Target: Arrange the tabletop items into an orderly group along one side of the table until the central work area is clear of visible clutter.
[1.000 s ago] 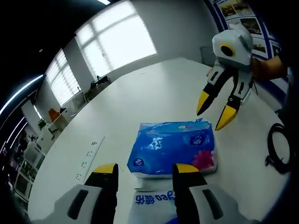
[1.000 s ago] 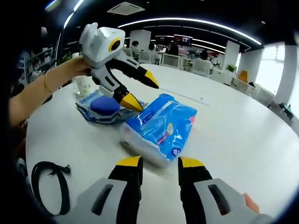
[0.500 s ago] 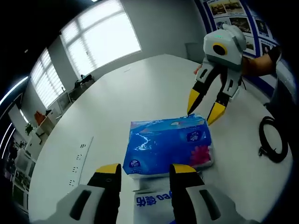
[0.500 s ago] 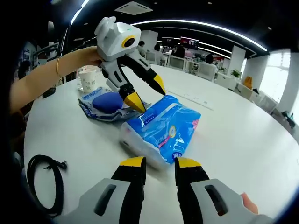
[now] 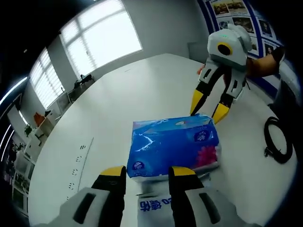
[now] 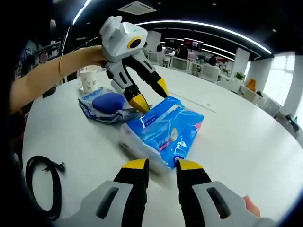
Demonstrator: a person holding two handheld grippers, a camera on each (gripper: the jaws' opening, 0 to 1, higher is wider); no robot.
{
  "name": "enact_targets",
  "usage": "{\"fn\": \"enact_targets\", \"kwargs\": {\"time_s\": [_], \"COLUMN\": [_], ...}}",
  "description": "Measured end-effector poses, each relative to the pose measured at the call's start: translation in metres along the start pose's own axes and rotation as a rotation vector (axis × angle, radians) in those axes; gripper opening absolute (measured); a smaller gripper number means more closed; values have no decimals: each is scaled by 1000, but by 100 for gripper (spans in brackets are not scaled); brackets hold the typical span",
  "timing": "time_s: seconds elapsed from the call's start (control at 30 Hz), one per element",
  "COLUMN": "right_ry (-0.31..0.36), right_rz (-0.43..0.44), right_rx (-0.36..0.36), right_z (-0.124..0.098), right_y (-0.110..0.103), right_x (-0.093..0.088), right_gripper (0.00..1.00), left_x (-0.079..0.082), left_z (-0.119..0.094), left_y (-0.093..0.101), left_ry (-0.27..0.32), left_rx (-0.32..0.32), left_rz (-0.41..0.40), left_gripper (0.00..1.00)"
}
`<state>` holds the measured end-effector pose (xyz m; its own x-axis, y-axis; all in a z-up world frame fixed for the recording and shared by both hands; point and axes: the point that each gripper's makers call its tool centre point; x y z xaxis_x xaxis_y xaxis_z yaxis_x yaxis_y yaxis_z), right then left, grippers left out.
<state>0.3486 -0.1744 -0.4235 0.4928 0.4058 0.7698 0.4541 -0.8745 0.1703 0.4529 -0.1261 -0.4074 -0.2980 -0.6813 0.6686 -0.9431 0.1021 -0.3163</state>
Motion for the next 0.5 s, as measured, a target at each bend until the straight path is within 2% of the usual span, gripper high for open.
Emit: {"fn": "enact_targets", "kwargs": {"time_s": [0.23, 0.33, 0.5], "right_ry": [-5, -4, -6], "right_rz": [6, 13, 13], "right_rx": [4, 9, 13], "right_z": [1, 2, 2], "right_y": [-1, -2, -2], "right_x": [-1, 0, -1], "right_gripper": [19, 17, 14], "left_x": [-3, -4, -4], "left_z": [1, 2, 4], "left_y": [-3, -5, -9], "left_ry": [-17, -25, -30], "left_rx": [11, 21, 39], "left_rz": [26, 37, 41], "left_gripper": [25, 14, 6]}}
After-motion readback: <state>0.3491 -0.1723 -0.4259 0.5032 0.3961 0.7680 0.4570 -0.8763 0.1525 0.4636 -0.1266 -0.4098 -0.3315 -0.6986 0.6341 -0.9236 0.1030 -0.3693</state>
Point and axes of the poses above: the point that each gripper's makers call its tool centre point, and the gripper's own axes: z roughly forward along the fingers, y roughly to its right, x roughly out of its top, and after that the axes turned 4 degrees about -y, right-handed
